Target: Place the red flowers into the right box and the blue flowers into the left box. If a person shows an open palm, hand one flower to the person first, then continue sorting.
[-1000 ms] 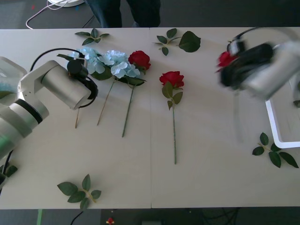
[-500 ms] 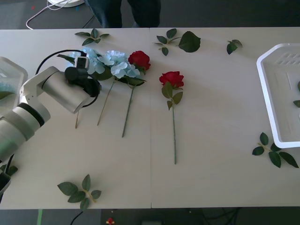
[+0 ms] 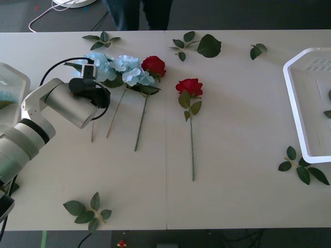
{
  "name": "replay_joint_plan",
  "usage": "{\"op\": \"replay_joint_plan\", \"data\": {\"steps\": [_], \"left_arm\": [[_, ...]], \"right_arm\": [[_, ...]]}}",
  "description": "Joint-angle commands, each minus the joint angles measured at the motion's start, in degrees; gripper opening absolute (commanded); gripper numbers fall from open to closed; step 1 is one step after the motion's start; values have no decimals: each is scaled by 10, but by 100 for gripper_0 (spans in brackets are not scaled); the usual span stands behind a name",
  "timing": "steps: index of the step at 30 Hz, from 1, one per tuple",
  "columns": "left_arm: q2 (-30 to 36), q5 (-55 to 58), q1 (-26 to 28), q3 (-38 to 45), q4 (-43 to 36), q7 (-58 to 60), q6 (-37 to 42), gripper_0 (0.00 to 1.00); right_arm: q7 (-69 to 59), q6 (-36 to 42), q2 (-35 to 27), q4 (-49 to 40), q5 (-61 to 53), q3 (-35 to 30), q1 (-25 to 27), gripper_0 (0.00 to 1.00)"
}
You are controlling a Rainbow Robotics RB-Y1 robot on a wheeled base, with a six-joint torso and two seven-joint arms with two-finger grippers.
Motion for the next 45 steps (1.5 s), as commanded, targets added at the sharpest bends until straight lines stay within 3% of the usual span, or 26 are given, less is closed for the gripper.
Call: {"op": "replay_joint_plan", "data": {"steps": [1,9,15,26,31,37,45], "left_arm": [[-6,-10,16,8,4,38,-2,0],[3,-14,16,8,4,38,-2,0],[6,-14,17,8,4,38,-3,0],[10,-15,17,7,4,38,-2,0],[10,-15,17,7,4,38,-2,0],[10,-15,17,7,4,38,-2,0],[10,-15,17,7,4,38,-2,0]], "right_arm": [[1,-5,14,7,7,-11,-34,100],[-7,-10,17,-5,-14,-11,-33,100],[-9,-10,-17,-72,-93,-14,-3,100],[-21,-23,-48,-314,-191,-127,169,100],[-52,-23,-34,-408,-247,-143,215,100],[-65,11,44,-465,-268,-139,210,100],[-110,113,167,-472,-188,-55,123,100]]}}
